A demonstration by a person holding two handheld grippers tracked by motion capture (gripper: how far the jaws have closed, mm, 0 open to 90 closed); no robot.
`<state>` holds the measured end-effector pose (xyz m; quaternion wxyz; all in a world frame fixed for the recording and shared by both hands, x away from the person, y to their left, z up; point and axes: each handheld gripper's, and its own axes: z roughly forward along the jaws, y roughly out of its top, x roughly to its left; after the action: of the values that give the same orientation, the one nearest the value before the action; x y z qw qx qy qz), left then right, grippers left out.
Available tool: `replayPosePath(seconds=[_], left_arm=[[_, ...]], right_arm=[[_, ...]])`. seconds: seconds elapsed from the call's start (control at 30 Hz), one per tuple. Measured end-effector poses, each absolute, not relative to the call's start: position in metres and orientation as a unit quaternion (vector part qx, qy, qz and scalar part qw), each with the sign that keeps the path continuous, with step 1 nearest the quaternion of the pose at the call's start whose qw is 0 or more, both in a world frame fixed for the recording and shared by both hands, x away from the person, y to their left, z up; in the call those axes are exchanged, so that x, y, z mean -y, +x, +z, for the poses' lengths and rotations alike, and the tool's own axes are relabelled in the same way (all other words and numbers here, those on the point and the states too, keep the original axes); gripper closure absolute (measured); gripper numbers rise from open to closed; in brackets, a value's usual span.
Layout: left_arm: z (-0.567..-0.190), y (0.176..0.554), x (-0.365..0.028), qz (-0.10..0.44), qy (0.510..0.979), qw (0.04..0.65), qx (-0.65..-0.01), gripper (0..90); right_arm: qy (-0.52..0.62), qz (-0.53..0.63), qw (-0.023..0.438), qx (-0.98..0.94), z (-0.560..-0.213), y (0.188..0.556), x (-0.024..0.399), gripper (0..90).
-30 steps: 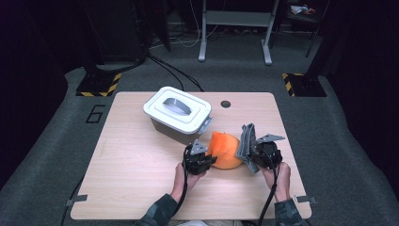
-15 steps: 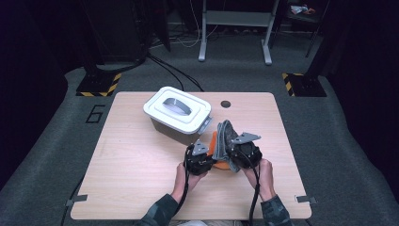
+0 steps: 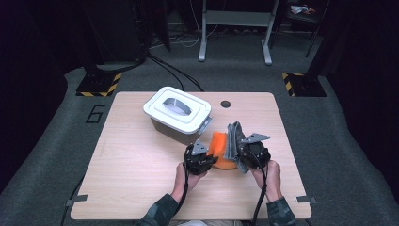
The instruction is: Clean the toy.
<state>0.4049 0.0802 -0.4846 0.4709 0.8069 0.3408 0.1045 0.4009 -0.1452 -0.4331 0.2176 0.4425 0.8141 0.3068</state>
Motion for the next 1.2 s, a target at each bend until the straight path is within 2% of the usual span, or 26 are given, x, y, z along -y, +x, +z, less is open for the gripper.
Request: replayPosePath(seconds=[0.5, 0.77, 0.9, 1.2], left_arm=[[-0.487, 0.406, -0.082, 0.097, 0.804, 0.471, -0.348, 81.2], [-0.488, 0.406, -0.083, 0.101, 0.803, 0.472, -0.35, 81.1], [-0.487, 0.406, -0.083, 0.101, 0.802, 0.473, -0.352, 80.8], [-0.487, 0.407, -0.083, 0.105, 0.799, 0.474, -0.353, 80.1]], right_arm=[[0.495, 0.265, 0.195, -0.804, -0.465, 0.414, 0.175, 73.2], [0.51, 0.245, 0.161, -0.809, -0.498, 0.423, 0.182, 73.1], [0.521, 0.237, 0.158, -0.804, -0.493, 0.422, 0.182, 73.1], [0.5, 0.283, 0.209, -0.791, -0.447, 0.406, 0.185, 73.0]])
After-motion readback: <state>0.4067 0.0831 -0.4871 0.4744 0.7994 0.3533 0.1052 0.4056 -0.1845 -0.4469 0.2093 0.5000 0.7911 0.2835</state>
